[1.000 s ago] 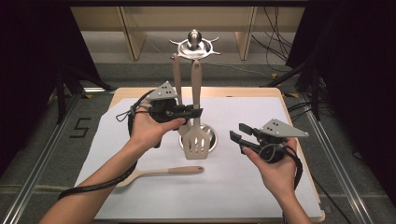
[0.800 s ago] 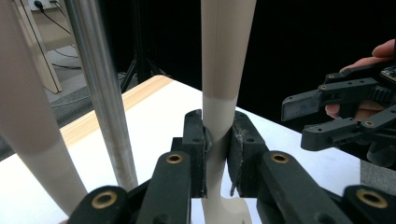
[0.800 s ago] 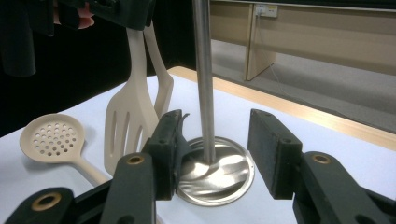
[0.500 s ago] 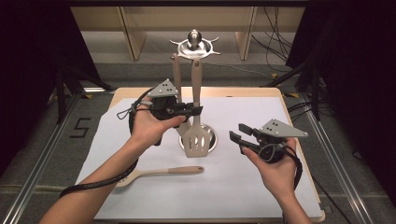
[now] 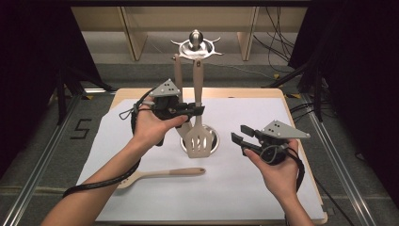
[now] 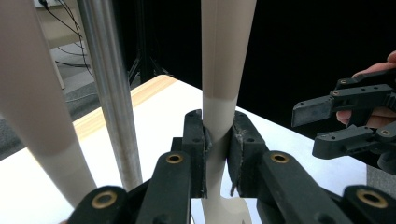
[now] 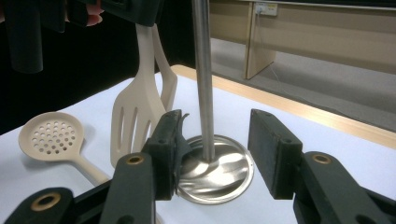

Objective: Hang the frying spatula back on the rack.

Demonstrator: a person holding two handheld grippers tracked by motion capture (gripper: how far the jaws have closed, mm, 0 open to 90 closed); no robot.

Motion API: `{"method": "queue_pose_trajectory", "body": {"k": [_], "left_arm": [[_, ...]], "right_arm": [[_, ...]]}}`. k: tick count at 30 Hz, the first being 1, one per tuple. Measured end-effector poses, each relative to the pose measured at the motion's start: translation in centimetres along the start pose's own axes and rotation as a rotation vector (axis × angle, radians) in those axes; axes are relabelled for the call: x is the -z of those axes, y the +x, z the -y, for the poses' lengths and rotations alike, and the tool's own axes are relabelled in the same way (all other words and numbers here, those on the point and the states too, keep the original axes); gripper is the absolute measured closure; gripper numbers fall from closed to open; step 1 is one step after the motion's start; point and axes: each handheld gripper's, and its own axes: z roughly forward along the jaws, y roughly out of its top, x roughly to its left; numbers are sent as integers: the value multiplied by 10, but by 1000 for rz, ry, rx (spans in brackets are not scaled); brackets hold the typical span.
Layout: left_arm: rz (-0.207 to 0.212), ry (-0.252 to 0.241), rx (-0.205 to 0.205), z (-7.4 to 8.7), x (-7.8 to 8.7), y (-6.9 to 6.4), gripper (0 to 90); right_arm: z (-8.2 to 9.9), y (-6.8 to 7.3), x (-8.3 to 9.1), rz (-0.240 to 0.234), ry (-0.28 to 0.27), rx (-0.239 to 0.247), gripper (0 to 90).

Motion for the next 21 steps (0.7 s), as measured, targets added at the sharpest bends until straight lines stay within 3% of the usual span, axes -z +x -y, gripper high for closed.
{"method": "queue_pose_trajectory", "body": {"k": [2, 21], "left_arm": [[-3, -2, 7, 1, -1, 0, 781], [-21, -9, 2, 4, -4, 1, 779]], "right_arm": [[0, 1, 0, -9, 7, -20, 558], [2, 1, -2, -4, 7, -6, 556]]}}
